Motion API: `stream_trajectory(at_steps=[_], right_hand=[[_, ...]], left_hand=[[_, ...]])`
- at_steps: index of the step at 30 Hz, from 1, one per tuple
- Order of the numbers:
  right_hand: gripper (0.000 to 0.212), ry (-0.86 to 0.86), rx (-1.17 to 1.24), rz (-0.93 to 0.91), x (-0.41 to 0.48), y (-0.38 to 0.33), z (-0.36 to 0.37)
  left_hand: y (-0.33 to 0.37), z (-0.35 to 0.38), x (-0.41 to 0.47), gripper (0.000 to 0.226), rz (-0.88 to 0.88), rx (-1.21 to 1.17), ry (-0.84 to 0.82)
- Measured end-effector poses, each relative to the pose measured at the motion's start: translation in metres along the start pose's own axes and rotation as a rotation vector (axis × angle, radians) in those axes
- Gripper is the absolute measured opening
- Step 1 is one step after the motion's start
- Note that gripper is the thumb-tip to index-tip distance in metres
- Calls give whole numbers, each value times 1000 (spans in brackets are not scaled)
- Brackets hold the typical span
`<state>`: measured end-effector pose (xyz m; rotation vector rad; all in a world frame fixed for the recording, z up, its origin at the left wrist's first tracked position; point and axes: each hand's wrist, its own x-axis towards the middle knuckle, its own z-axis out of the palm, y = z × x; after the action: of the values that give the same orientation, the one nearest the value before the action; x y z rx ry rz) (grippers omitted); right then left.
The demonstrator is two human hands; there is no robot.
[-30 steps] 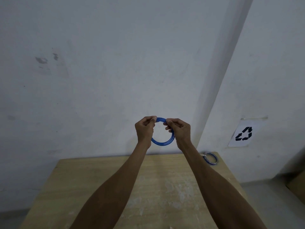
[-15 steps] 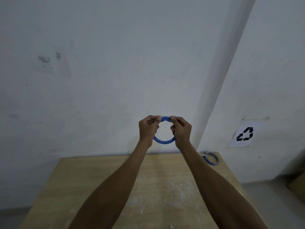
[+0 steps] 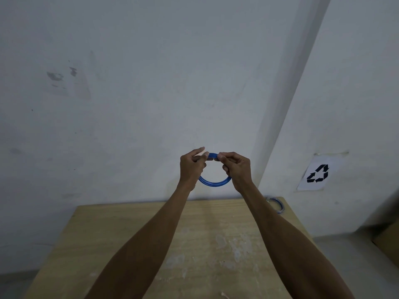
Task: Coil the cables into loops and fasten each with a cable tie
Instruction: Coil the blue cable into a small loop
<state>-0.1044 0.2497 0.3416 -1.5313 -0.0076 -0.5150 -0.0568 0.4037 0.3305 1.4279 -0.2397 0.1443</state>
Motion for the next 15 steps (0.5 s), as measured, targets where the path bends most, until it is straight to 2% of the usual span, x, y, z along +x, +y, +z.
stream_trajectory(at_steps=[5,10,15], right_hand=[[17,21,19,5,-1,2,-2],[16,56,46,4,-4,5,-3],[22,-38,44,-12,-6,5,-6]], left_hand=[[0,4,-1,16,2,-10,0],[0,7,-2,15,65,80,-36],[-2,2,-2,17,127,163,-42]])
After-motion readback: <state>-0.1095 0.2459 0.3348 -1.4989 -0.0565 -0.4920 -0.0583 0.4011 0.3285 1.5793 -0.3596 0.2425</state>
